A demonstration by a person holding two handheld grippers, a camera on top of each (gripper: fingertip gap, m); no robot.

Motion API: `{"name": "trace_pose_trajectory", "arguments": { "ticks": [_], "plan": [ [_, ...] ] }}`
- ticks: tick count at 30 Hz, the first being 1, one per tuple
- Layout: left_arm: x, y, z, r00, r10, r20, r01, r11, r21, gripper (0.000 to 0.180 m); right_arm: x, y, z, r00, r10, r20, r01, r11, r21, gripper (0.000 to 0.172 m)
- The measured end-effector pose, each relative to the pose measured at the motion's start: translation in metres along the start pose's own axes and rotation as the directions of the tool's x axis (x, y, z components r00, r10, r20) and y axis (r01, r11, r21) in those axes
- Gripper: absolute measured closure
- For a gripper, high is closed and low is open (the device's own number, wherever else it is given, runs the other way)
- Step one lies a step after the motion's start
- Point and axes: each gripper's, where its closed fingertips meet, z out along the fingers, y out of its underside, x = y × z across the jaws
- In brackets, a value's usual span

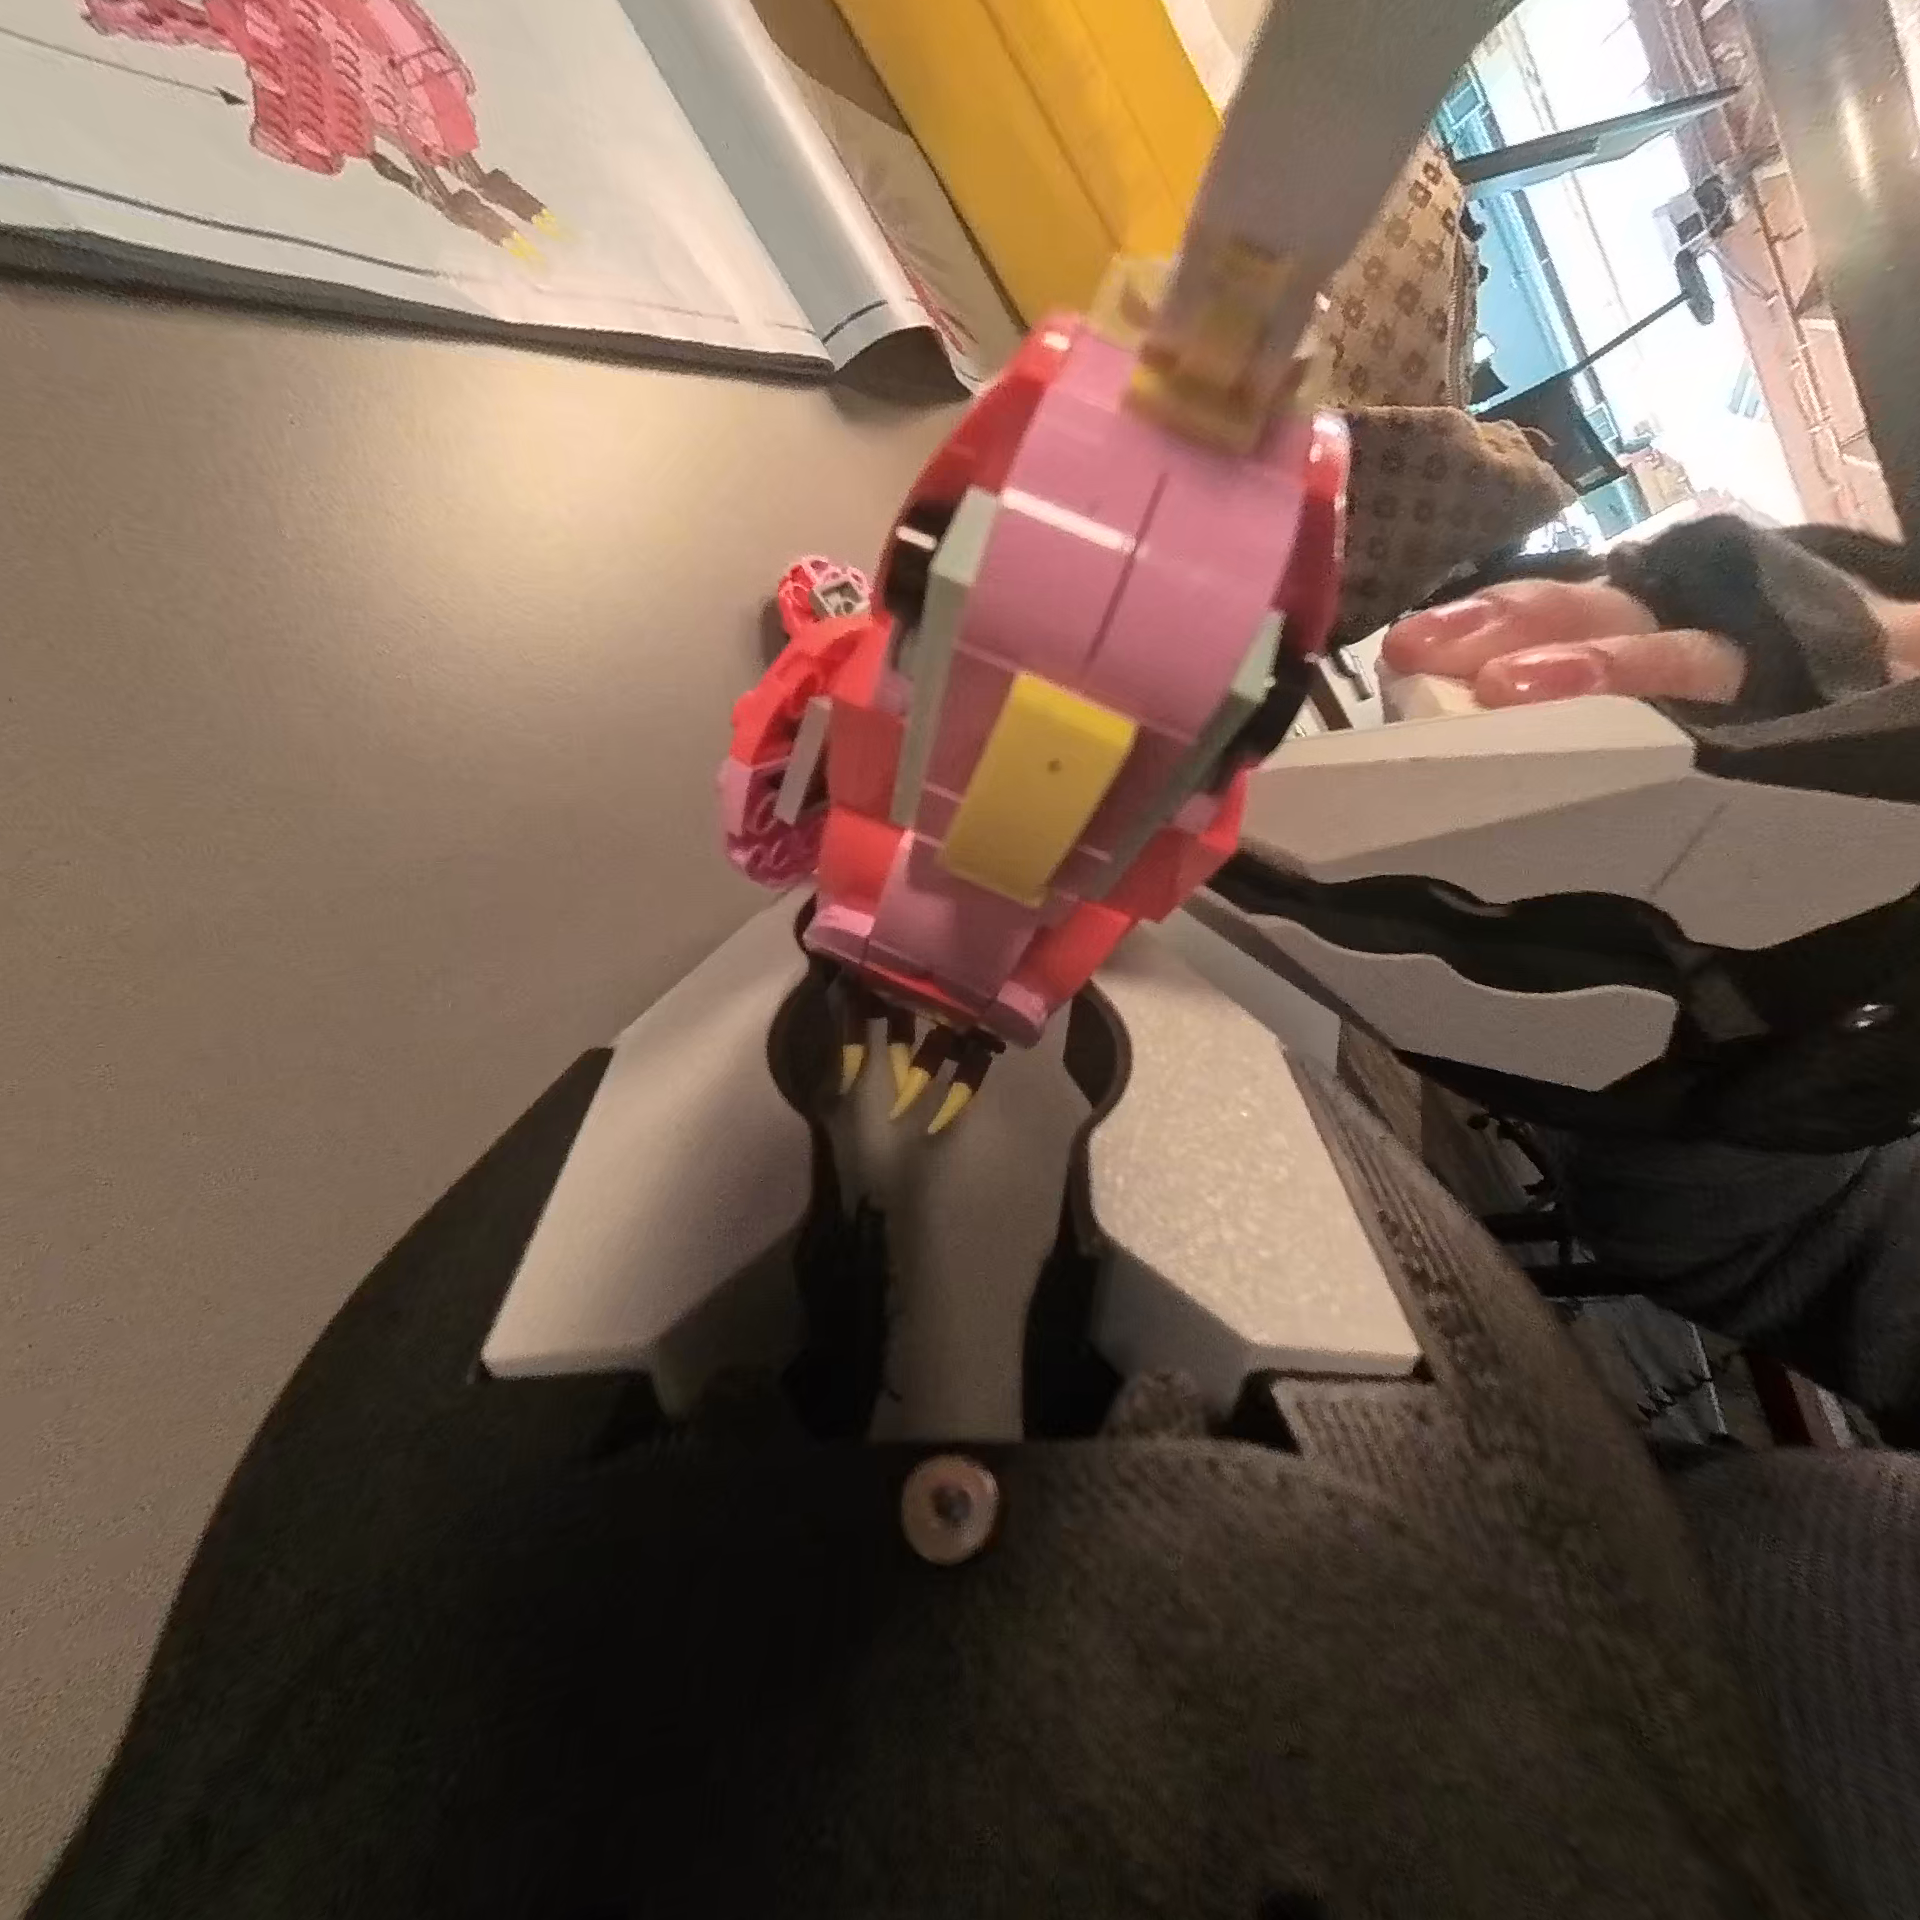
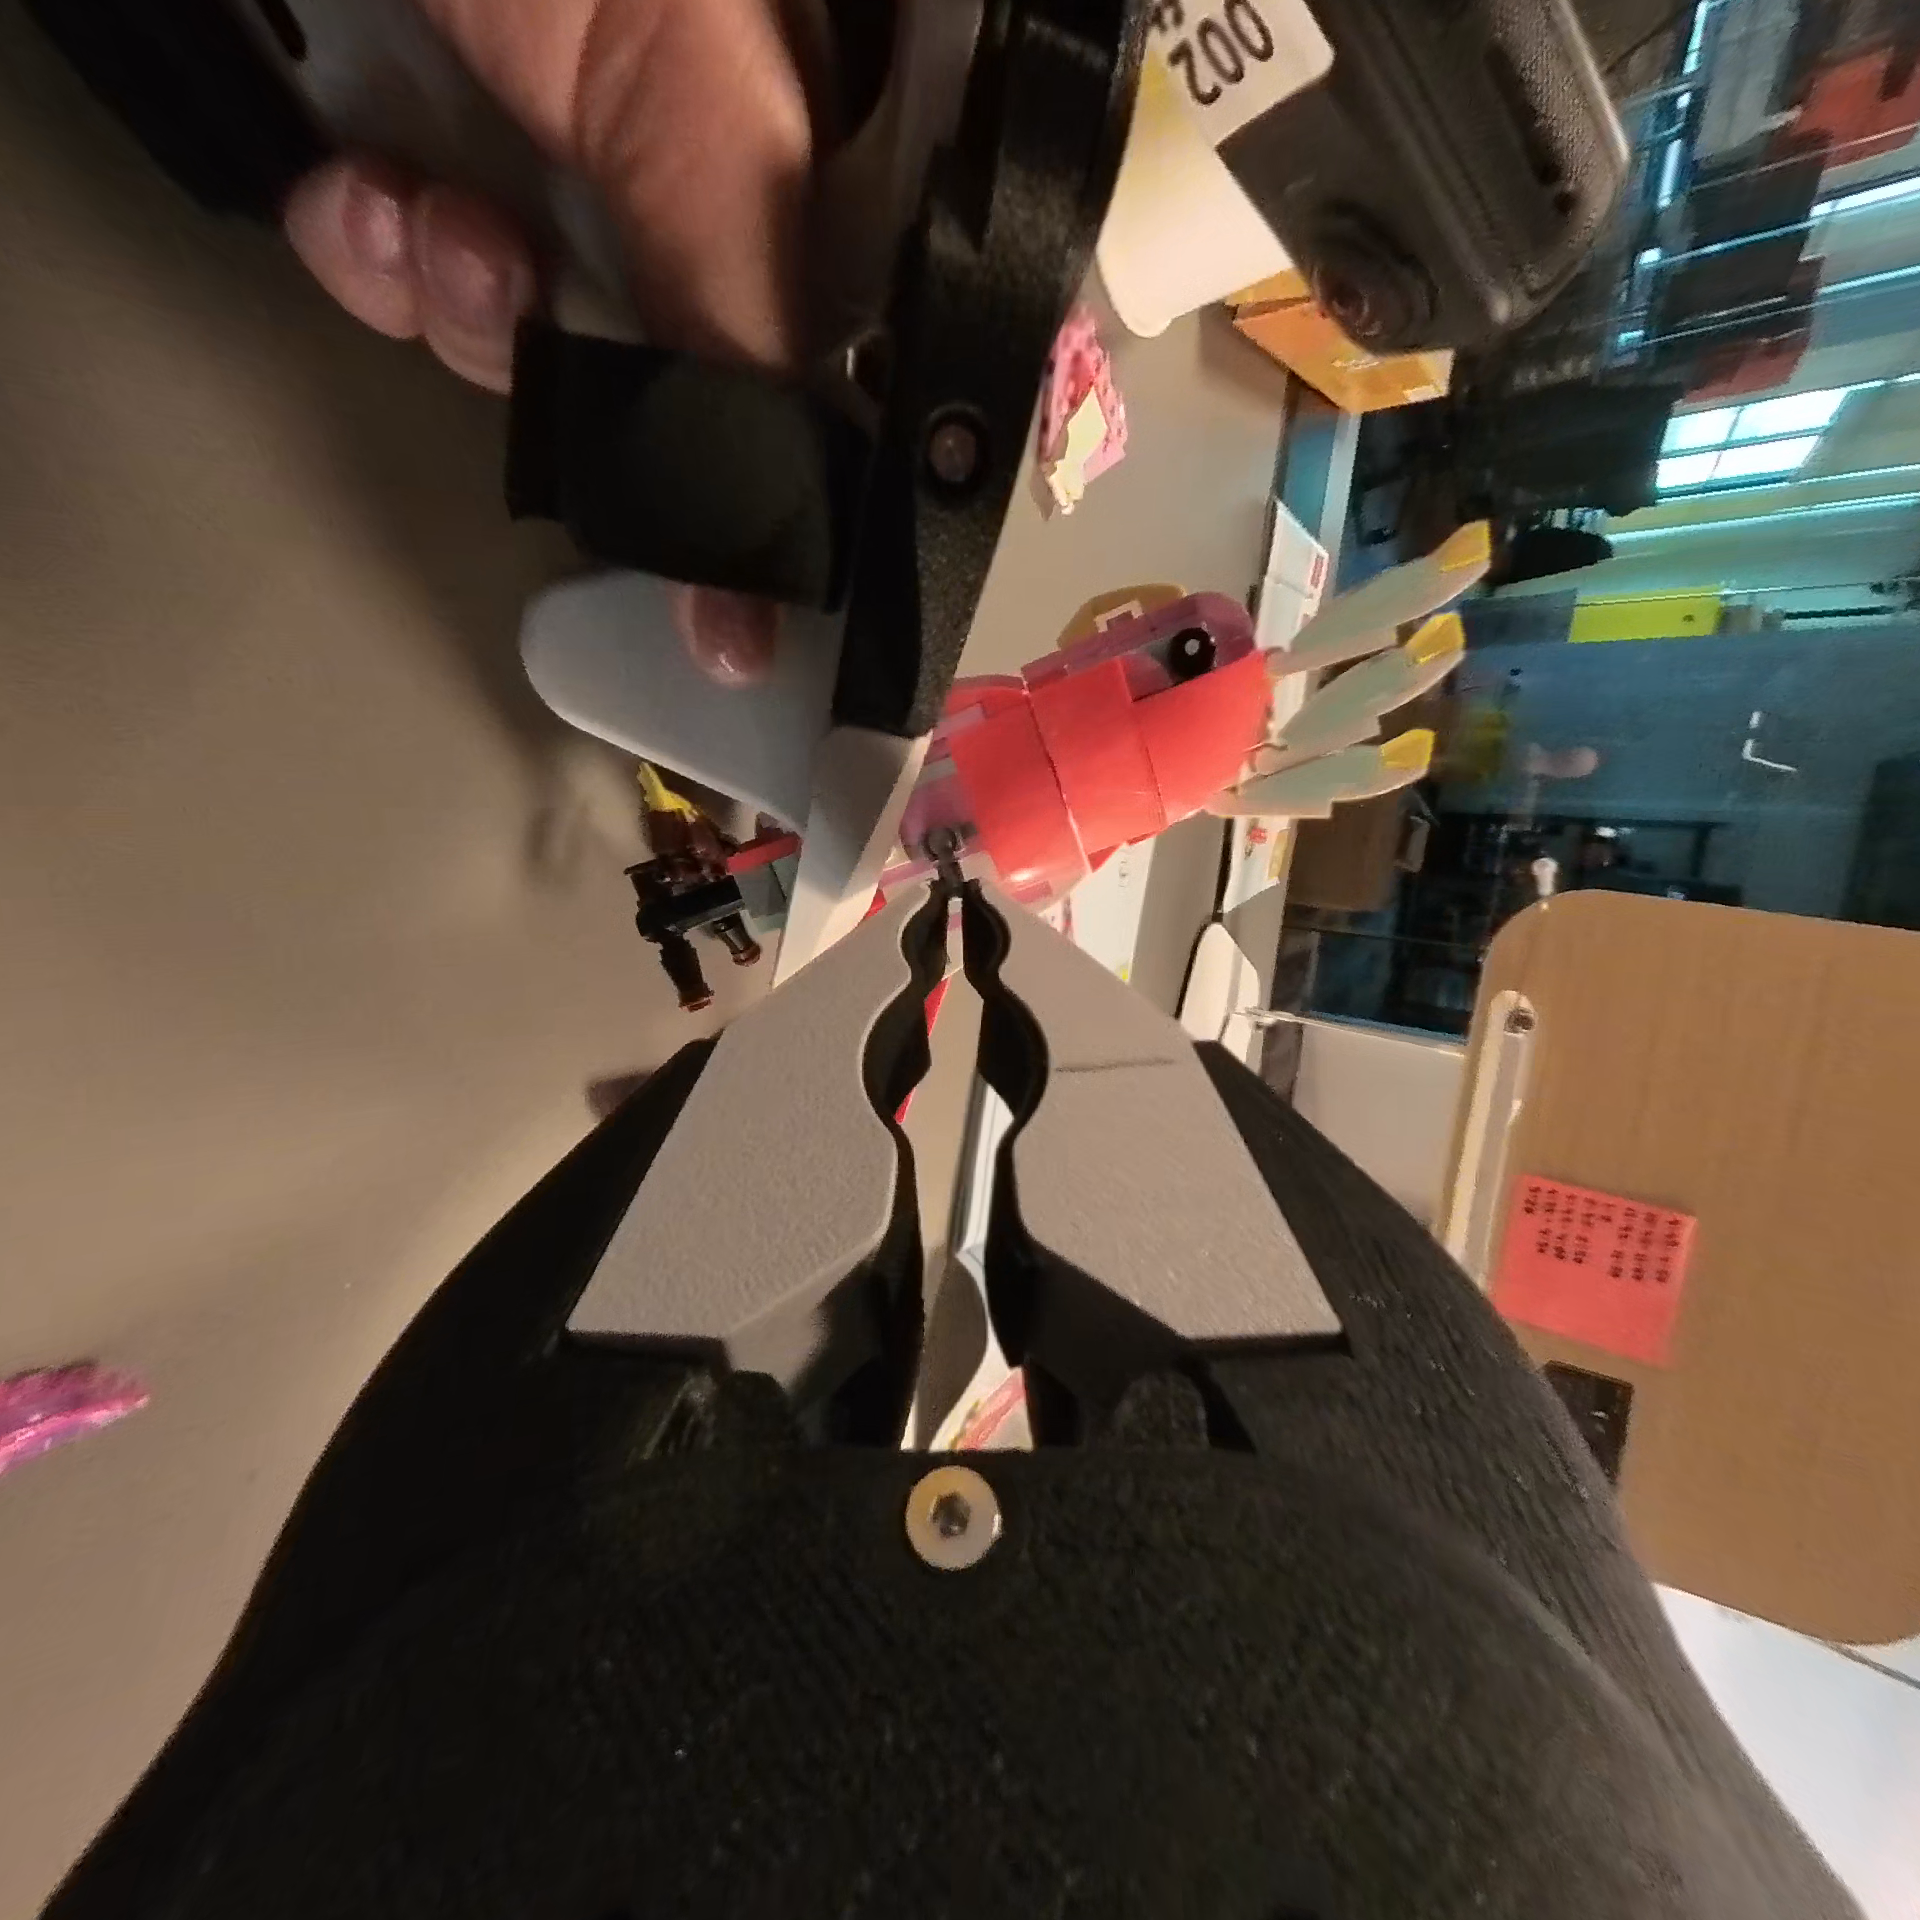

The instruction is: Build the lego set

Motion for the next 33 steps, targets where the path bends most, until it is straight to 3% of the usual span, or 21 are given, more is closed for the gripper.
{"name": "trace_pose_trajectory", "arguments": {
  "ticks": [10,12,14,16,18,20,21,28,31,33],
  "plan": [
    [0.001,0.000,0.001,1.000,-0.009,-0.001,0.009,1.000,0.002,0.140,-0.001,-0.002,-0.004,0.980,-0.160,-0.120,0.157,0.987,-0.035,0.172],
    [0.001,0.001,0.002,1.000,-0.004,-0.002,0.004,1.000,-0.001,0.140,-0.001,-0.001,-0.003,0.989,-0.094,-0.113,0.094,0.996,-0.012,0.172],
    [0.001,0.001,0.002,1.000,0.001,0.002,-0.001,1.000,-0.004,0.140,0.000,0.000,-0.004,0.989,0.142,-0.049,-0.140,0.989,0.052,0.172],
    [0.001,0.001,0.002,1.000,0.000,0.000,0.000,1.000,-0.001,0.140,0.004,0.000,-0.008,0.899,0.433,0.060,-0.437,0.891,0.120,0.168],
    [0.001,0.001,0.002,1.000,0.003,-0.004,-0.003,1.000,-0.002,0.141,0.006,0.001,-0.011,0.726,0.655,0.209,-0.685,0.718,0.125,0.164],
    [0.002,0.002,0.003,1.000,0.014,-0.005,-0.014,1.000,-0.008,0.140,0.004,0.000,-0.012,0.575,0.753,0.321,-0.811,0.577,0.098,0.160],
    [0.002,0.002,0.003,1.000,0.020,-0.003,-0.020,1.000,-0.008,0.141,0.002,0.001,-0.010,0.531,0.774,0.344,-0.837,0.541,0.076,0.160],
    [0.003,0.002,0.002,1.000,0.028,0.000,-0.028,1.000,-0.005,0.140,-0.002,0.000,-0.002,0.327,0.850,0.413,-0.938,0.345,0.031,0.166],
    [0.003,0.003,0.003,0.999,0.036,0.003,-0.036,0.999,-0.007,0.140,-0.002,0.000,-0.001,0.313,0.857,0.410,-0.944,0.329,0.032,0.169],
    [0.003,0.003,0.003,0.999,0.042,0.009,-0.042,0.999,-0.005,0.141,-0.002,0.001,-0.002,0.341,0.855,0.392,-0.934,0.357,0.034,0.169]
  ]
}}
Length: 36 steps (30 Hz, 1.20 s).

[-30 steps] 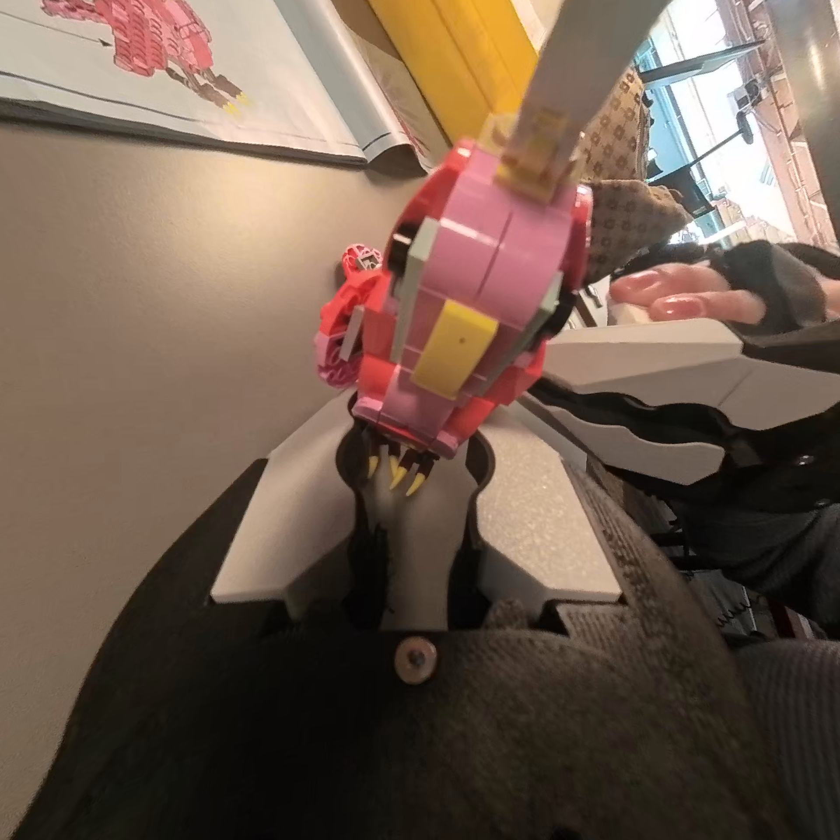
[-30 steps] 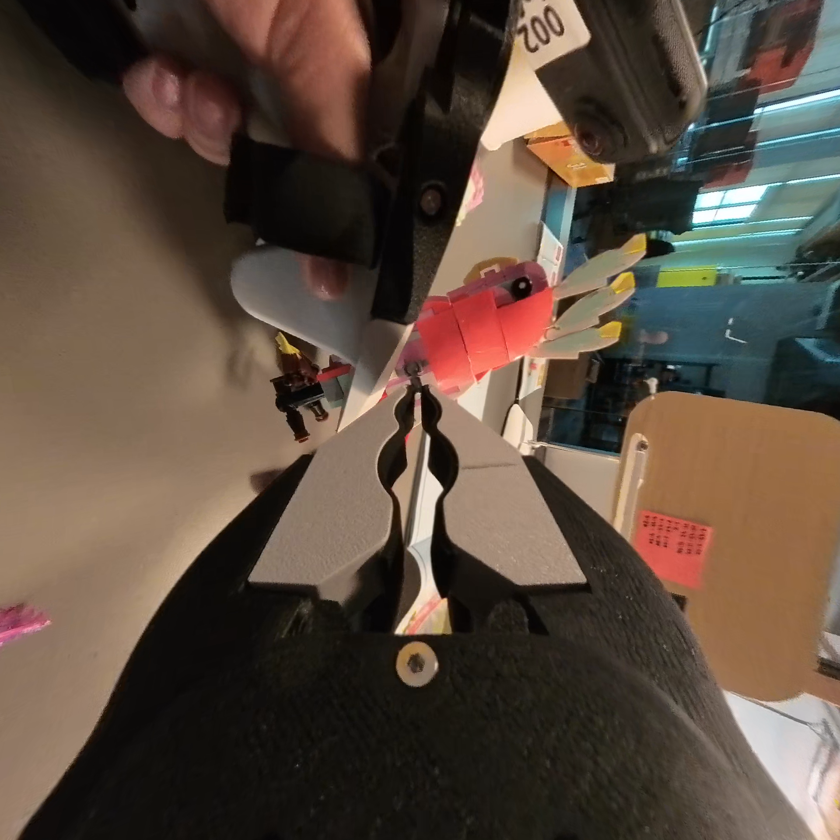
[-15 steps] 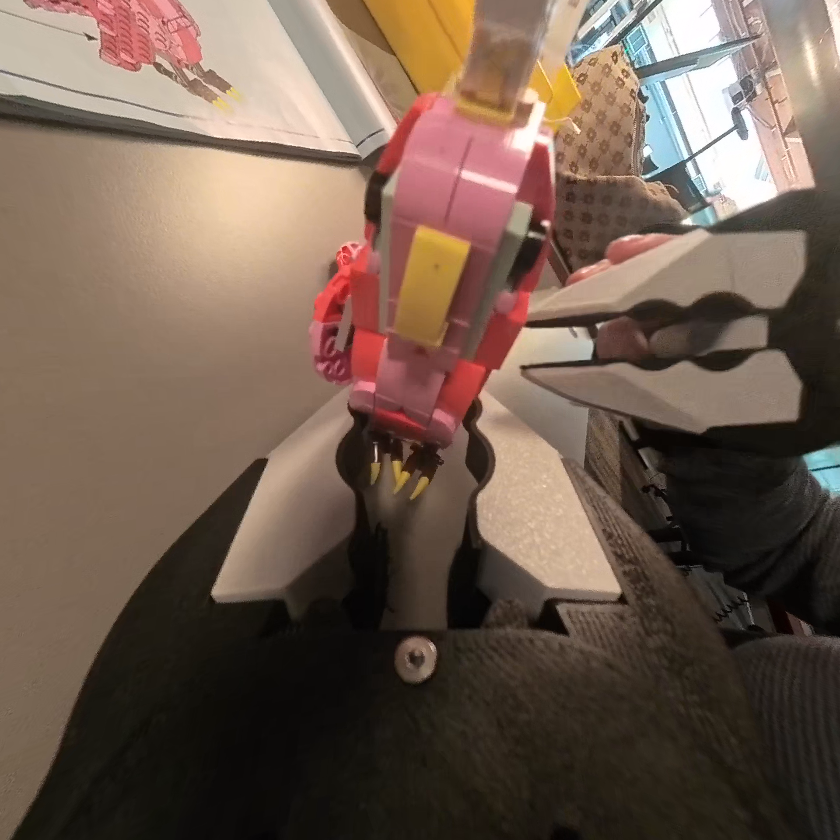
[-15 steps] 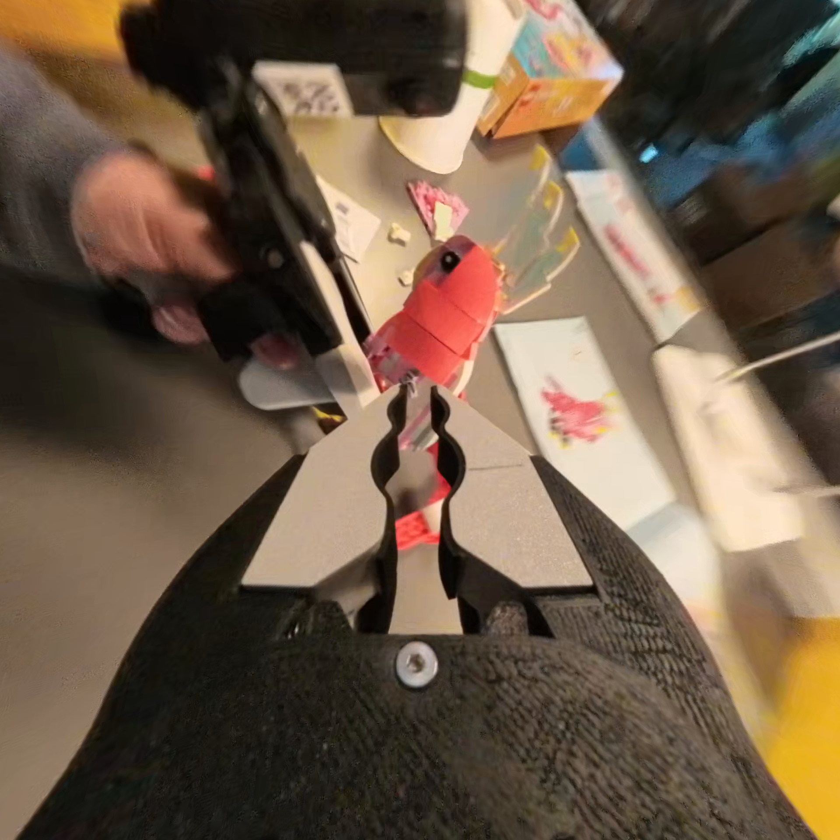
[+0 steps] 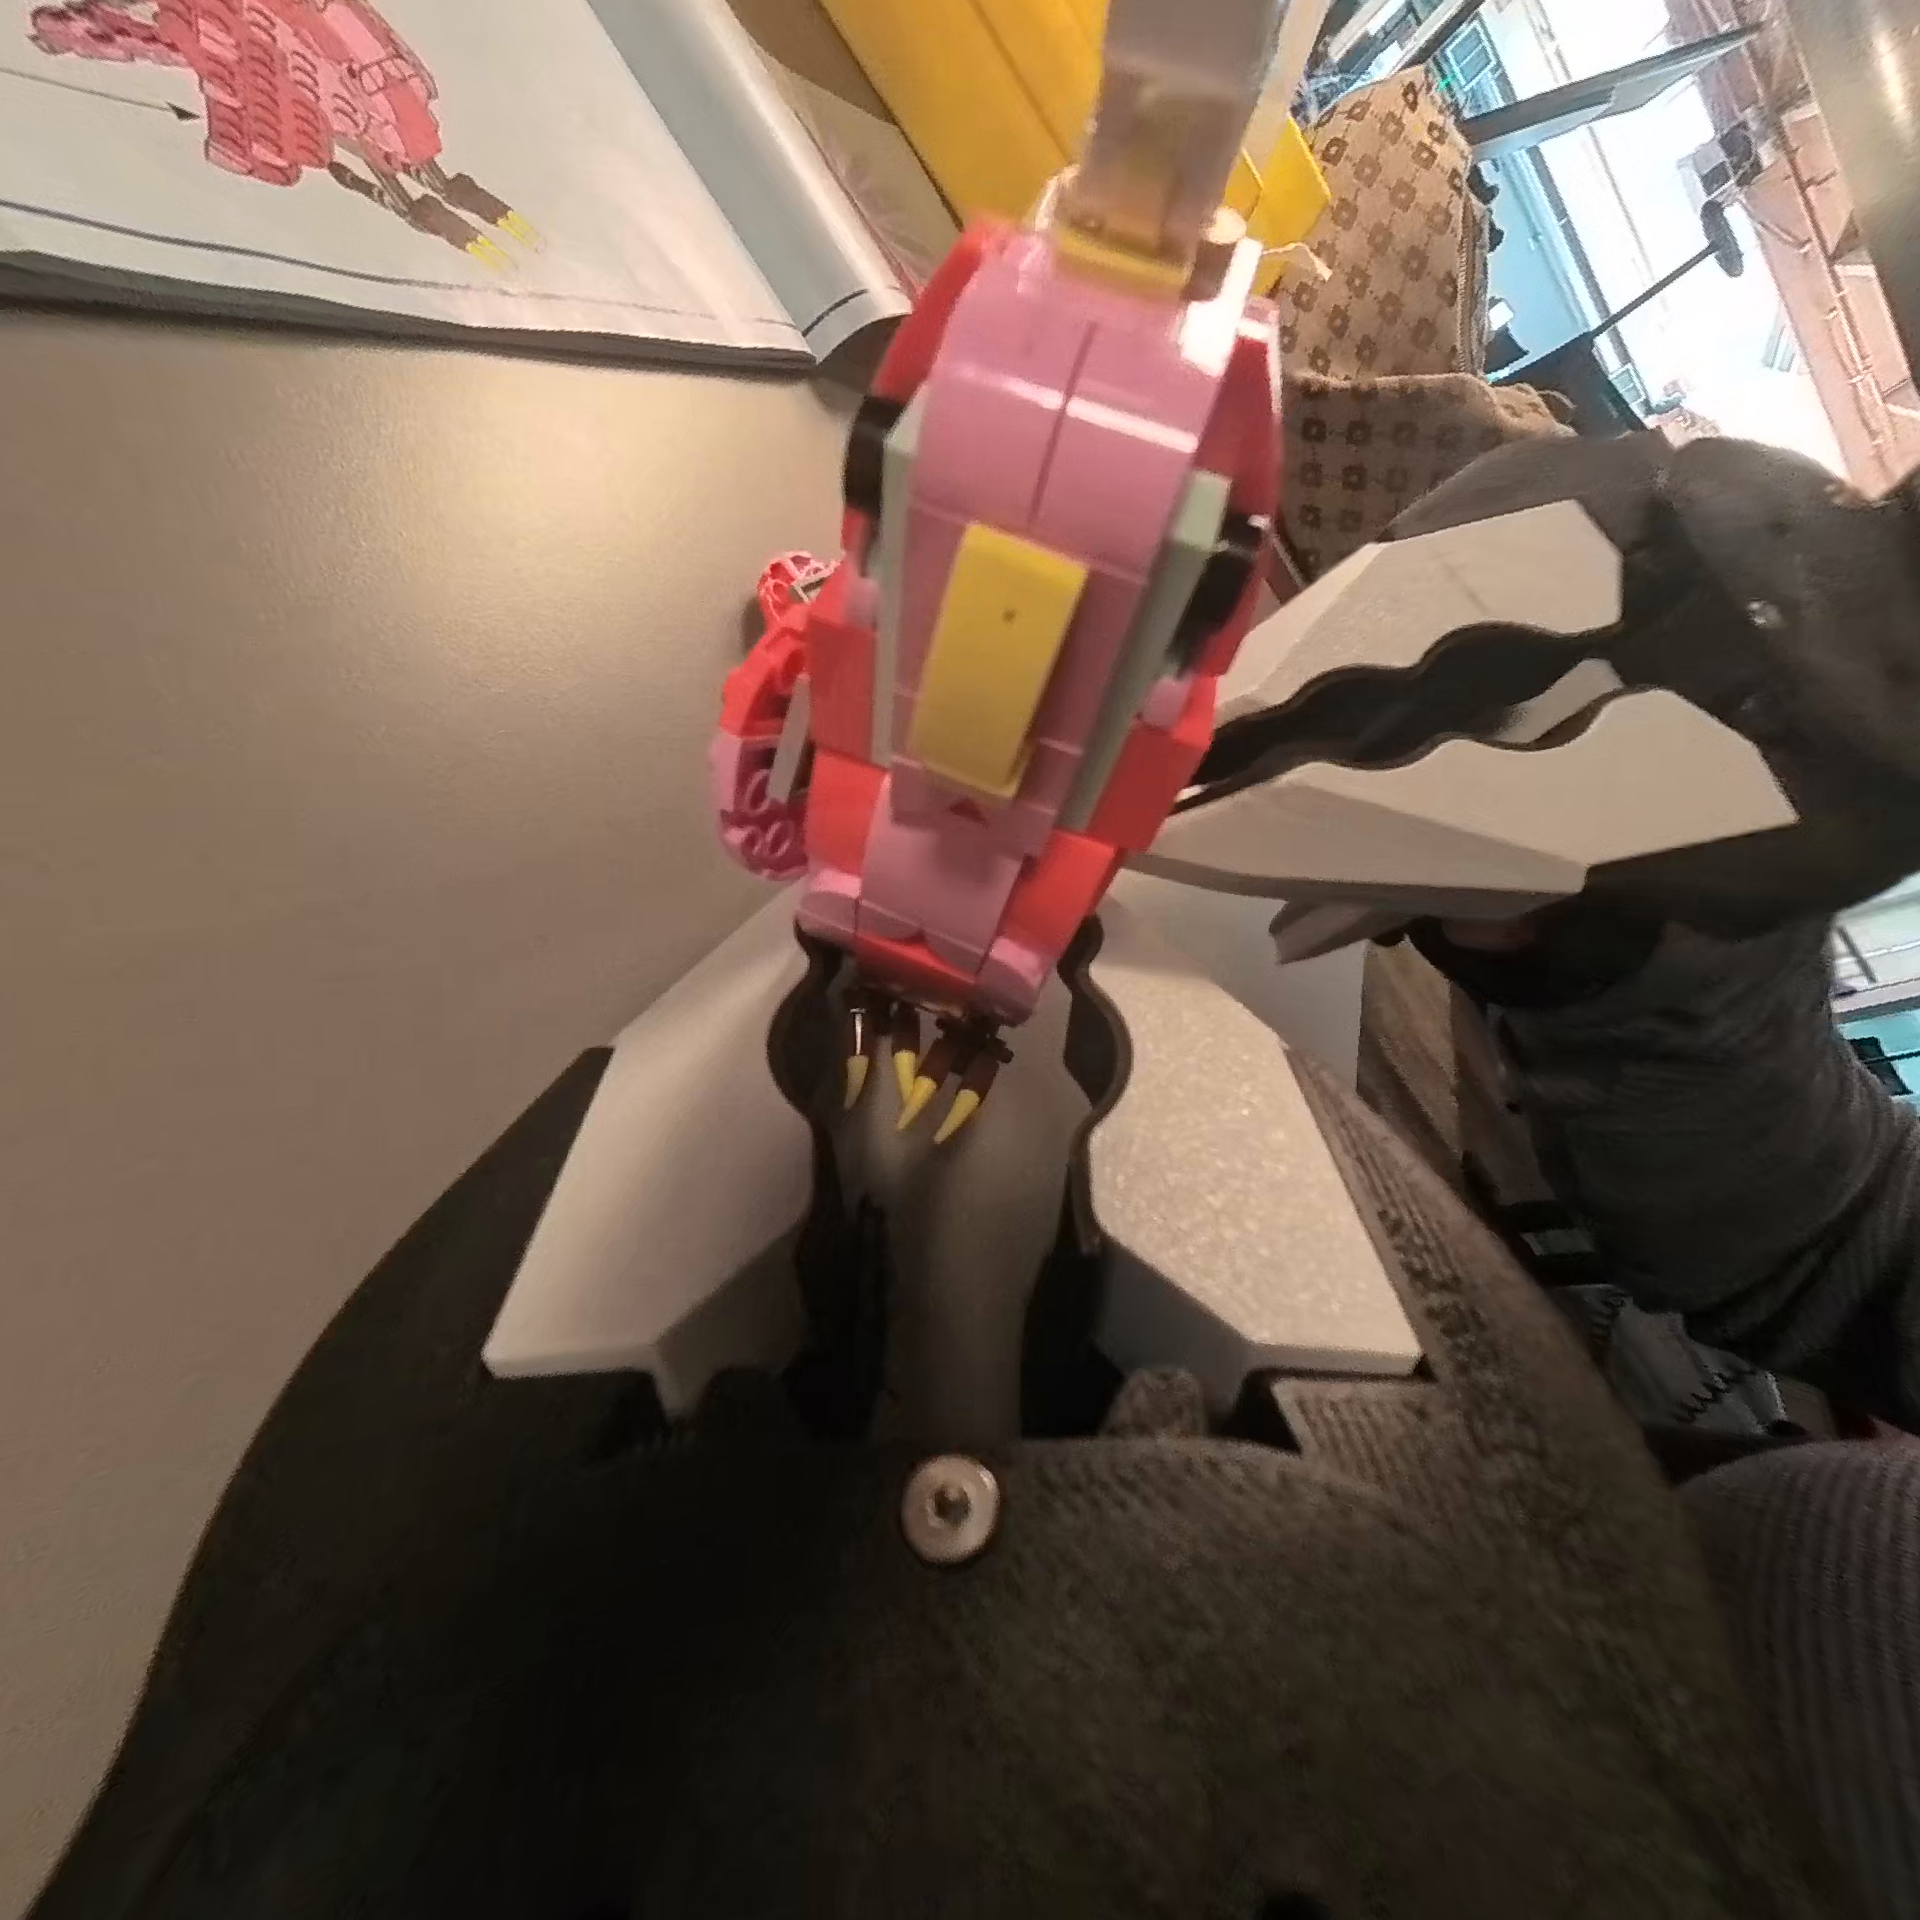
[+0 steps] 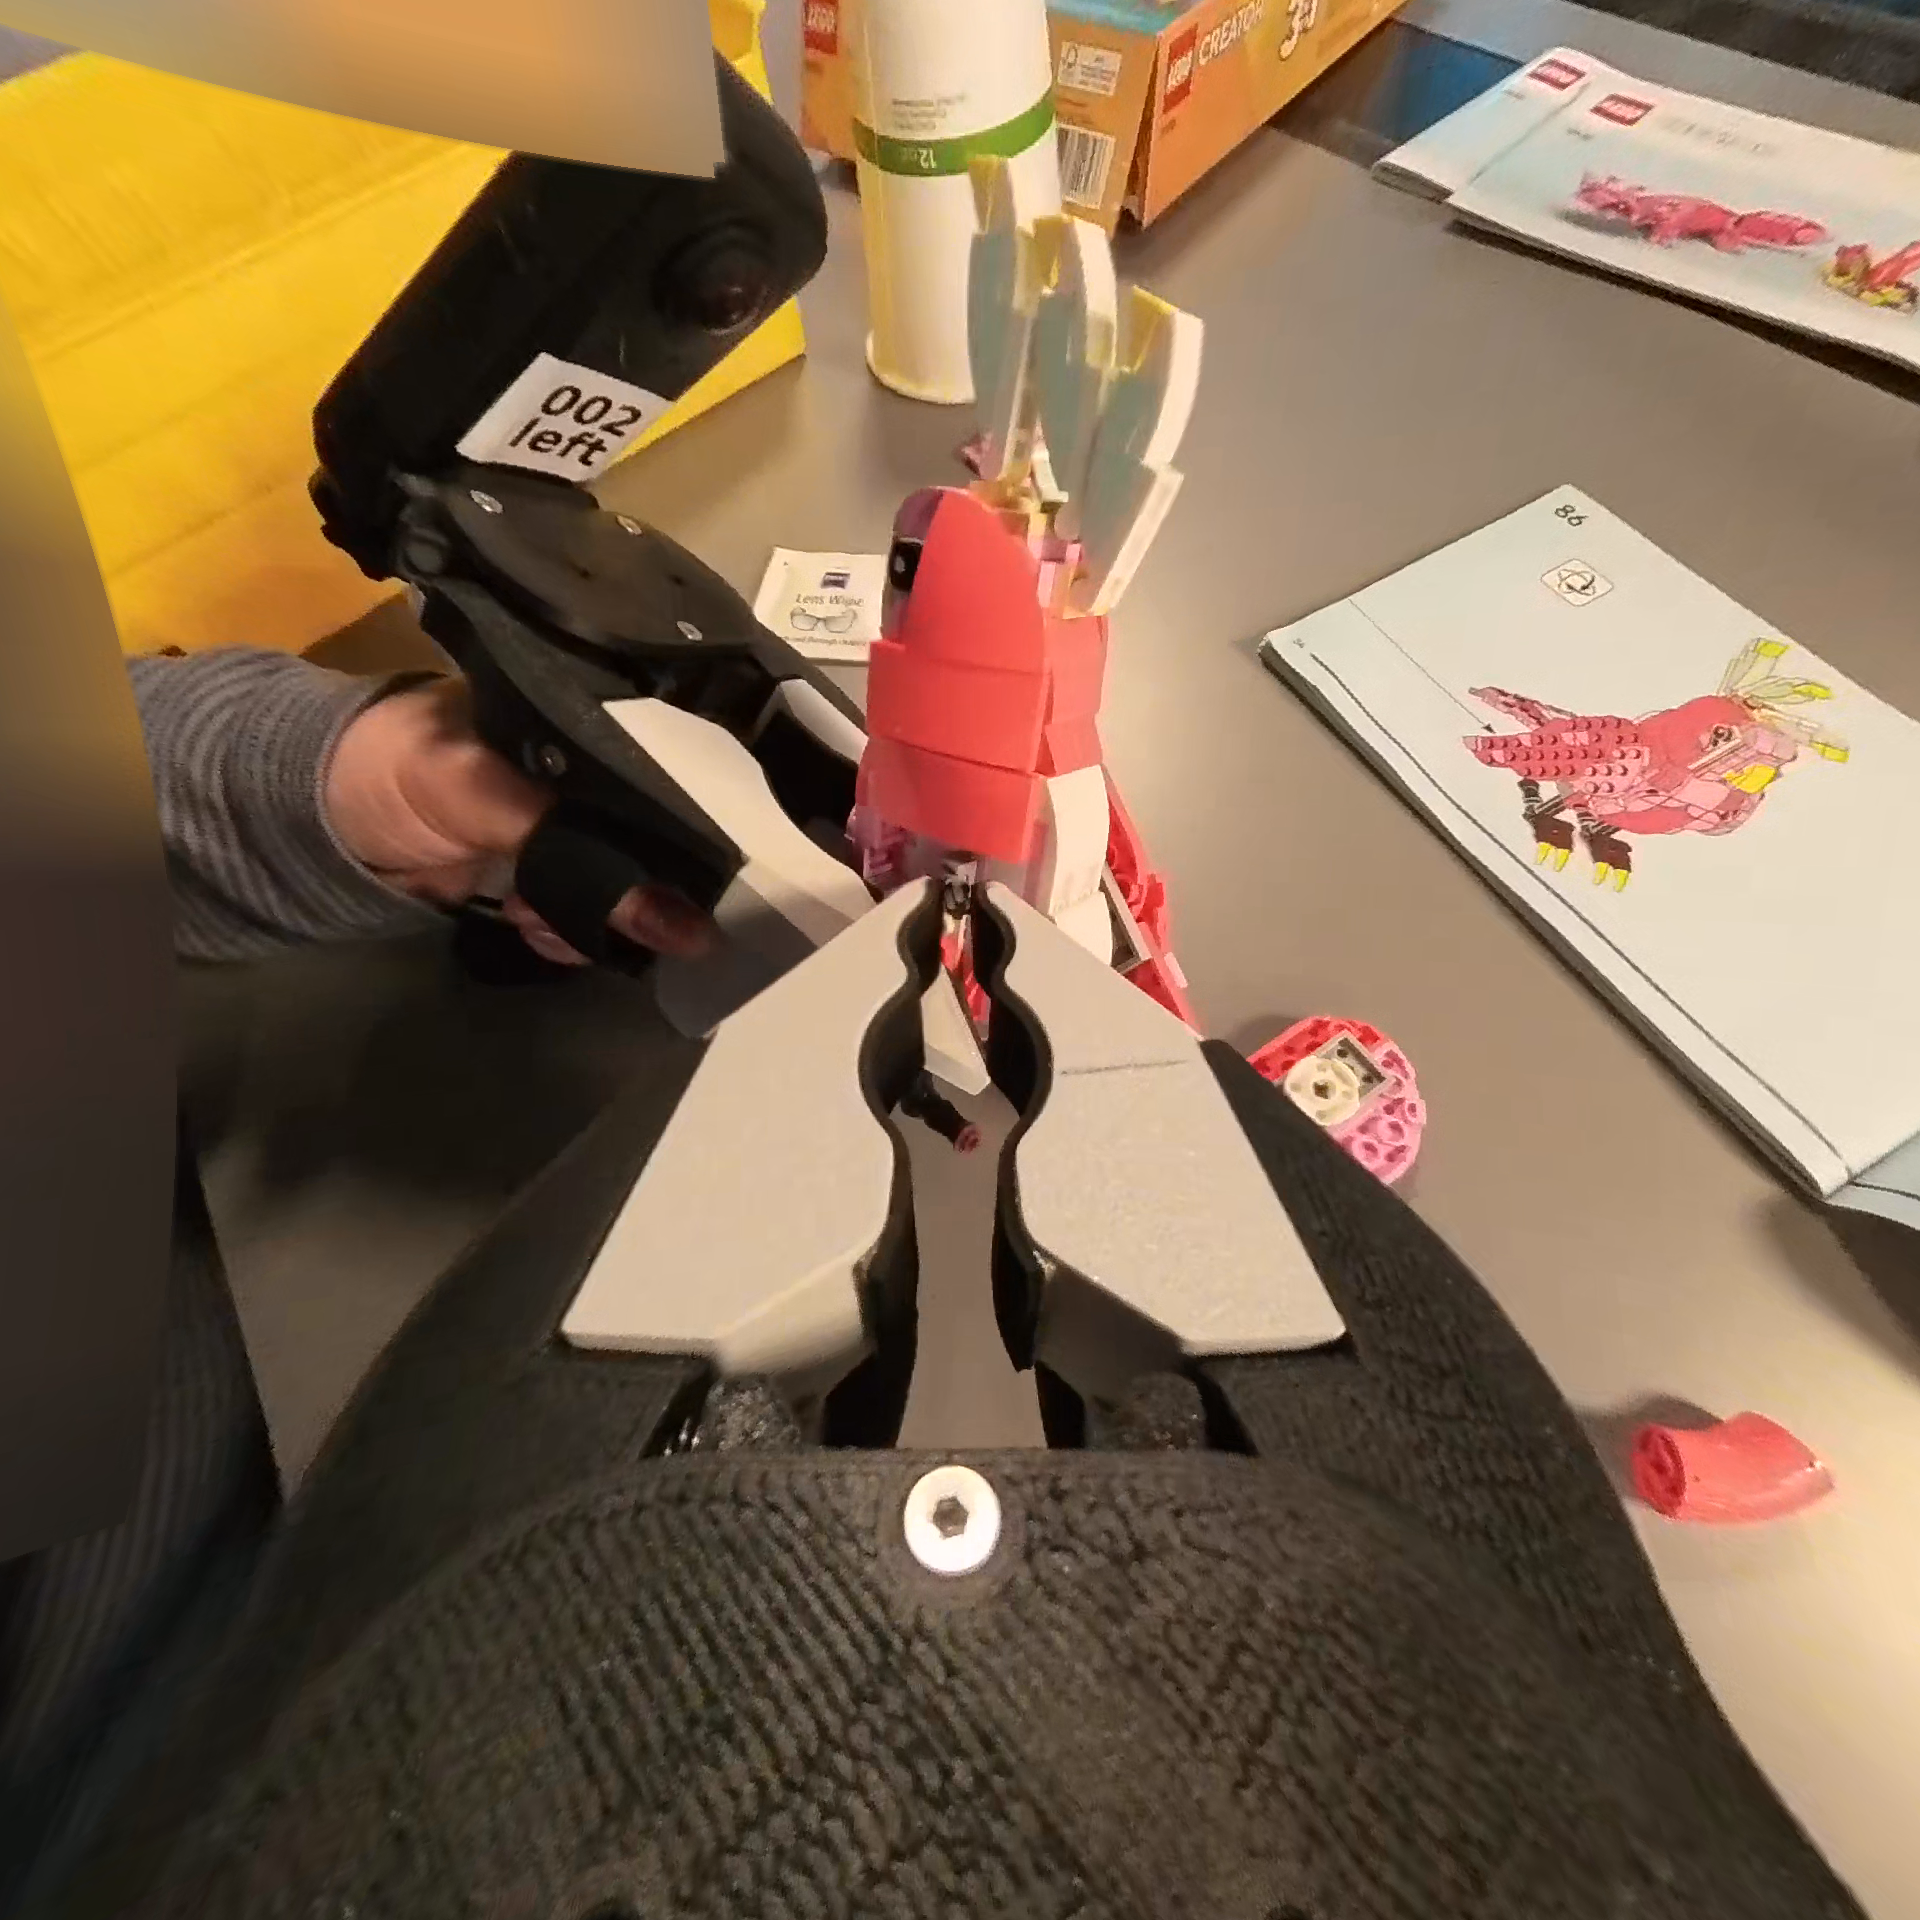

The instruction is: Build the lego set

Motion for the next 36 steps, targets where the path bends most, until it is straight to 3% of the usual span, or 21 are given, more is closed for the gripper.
{"name": "trace_pose_trajectory", "arguments": {
  "ticks": [5,9,12,19,22,30,36],
  "plan": [
    [-0.003,-0.002,-0.001,1.000,-0.008,0.024,0.008,1.000,0.017,0.140,0.000,-0.001,0.003,0.946,-0.246,-0.211,0.237,0.969,-0.068,0.170],
    [-0.003,-0.003,-0.001,0.999,0.004,0.034,-0.005,1.000,0.023,0.140,0.001,-0.002,0.002,0.767,-0.477,-0.430,0.449,0.877,-0.173,0.171],
    [-0.002,-0.002,-0.001,0.997,0.048,0.057,-0.049,0.999,0.023,0.139,0.002,-0.001,-0.002,0.691,-0.502,-0.521,0.486,0.855,-0.181,0.171],
    [0.008,0.003,-0.001,0.997,0.072,-0.003,-0.072,0.997,0.004,0.136,-0.001,0.002,-0.008,0.710,-0.476,-0.519,0.484,0.865,-0.132,0.171],
    [0.014,0.003,-0.007,0.991,0.133,-0.026,-0.133,0.991,0.014,0.126,0.002,0.003,-0.011,0.774,-0.408,-0.485,0.429,0.900,-0.072,0.171],
    [0.007,-0.003,-0.034,0.962,0.270,0.036,-0.272,0.960,0.061,0.114,0.004,0.023,-0.010,0.851,-0.352,-0.389,0.367,0.929,-0.037,0.171],
    [0.005,-0.008,-0.048,0.929,0.365,0.070,-0.370,0.925,0.089,0.106,0.010,0.022,-0.014,0.946,-0.199,-0.258,0.213,0.977,0.029,0.171]
  ]
}}
